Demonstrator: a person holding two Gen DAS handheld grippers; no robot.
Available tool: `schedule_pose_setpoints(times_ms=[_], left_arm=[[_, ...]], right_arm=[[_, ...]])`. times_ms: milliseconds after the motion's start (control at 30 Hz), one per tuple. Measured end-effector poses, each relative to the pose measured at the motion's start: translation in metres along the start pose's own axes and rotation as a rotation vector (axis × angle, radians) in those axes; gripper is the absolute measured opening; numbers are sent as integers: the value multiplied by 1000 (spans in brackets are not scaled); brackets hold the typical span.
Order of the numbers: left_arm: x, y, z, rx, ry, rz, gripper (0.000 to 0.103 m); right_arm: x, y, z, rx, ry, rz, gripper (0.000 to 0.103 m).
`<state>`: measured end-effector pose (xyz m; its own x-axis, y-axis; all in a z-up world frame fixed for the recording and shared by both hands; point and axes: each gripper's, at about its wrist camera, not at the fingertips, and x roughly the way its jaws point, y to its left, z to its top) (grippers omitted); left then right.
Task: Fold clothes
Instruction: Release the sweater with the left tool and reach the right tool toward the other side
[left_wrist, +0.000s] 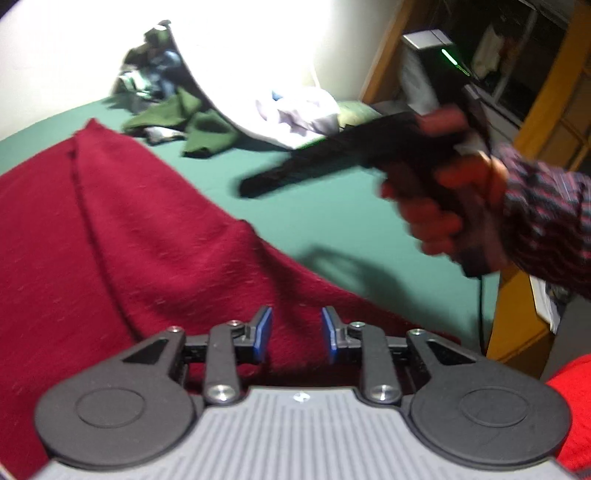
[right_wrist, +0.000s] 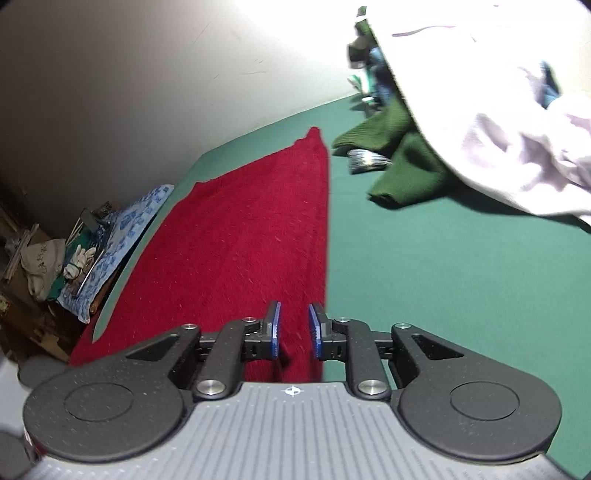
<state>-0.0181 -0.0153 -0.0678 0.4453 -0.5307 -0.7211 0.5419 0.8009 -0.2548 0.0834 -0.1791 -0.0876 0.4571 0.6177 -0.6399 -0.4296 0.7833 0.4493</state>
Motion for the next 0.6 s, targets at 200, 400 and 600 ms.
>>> schedule_pose_setpoints(times_ms=[200,400,600], left_arm=[[18,-8,-4,24,30,-19,32],[19,-5,-6,-9,18,-28,33],[19,-7,-6,-17,17,-32,38]], right_arm=[[33,6,13,-39,53,-5,20],[42,7,26,-71,14,1,0],[58,-3,39,-61,40,-27,10]])
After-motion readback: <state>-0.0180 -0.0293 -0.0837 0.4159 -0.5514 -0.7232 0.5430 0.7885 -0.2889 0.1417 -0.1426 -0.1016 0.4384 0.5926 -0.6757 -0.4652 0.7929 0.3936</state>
